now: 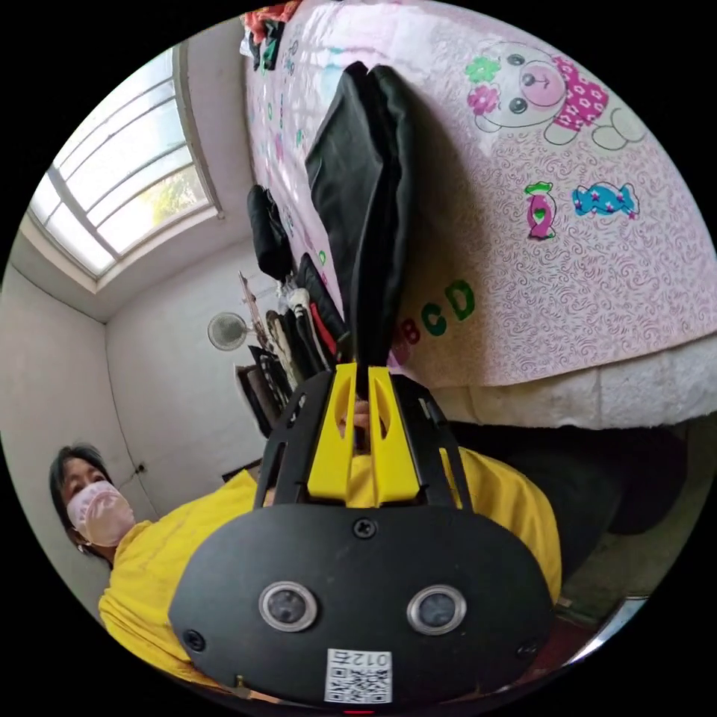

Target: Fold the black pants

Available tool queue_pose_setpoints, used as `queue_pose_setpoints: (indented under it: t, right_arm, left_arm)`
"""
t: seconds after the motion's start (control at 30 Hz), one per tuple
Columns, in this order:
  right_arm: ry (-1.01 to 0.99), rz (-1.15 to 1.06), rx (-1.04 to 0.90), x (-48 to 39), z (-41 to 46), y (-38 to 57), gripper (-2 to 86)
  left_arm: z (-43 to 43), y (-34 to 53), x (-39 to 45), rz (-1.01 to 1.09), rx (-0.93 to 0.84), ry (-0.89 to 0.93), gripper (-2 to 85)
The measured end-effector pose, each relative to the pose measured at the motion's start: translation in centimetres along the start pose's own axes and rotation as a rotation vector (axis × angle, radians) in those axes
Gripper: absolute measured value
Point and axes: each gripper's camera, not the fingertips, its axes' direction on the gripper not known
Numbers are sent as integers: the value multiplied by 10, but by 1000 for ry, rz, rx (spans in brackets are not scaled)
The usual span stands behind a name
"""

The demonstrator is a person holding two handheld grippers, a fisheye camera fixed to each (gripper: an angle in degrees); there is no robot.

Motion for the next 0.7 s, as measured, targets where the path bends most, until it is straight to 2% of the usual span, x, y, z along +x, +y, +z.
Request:
queue_pose_setpoints:
  t: [0.13, 0.23, 0.4, 0.57, 0.7]
  right_arm:
    - [150, -44, 50, 12, -25, -18, 88]
    - [77, -9, 151, 31, -48, -45, 110]
    - [-45, 28, 198, 52, -49, -89, 124]
    - [-258, 44, 311, 61, -50, -133, 128]
    - [-273, 49, 311, 55, -52, -164, 127]
  left_arm:
    - [-9, -6, 12, 52, -6, 8, 69]
    - [-19, -10, 23, 53, -20, 41, 65]
    - [-26, -16, 48, 87, -32, 67, 64]
    - [-34, -21, 59, 115, -92, -28, 64]
    - [-50, -27, 42, 73, -102, -114, 63]
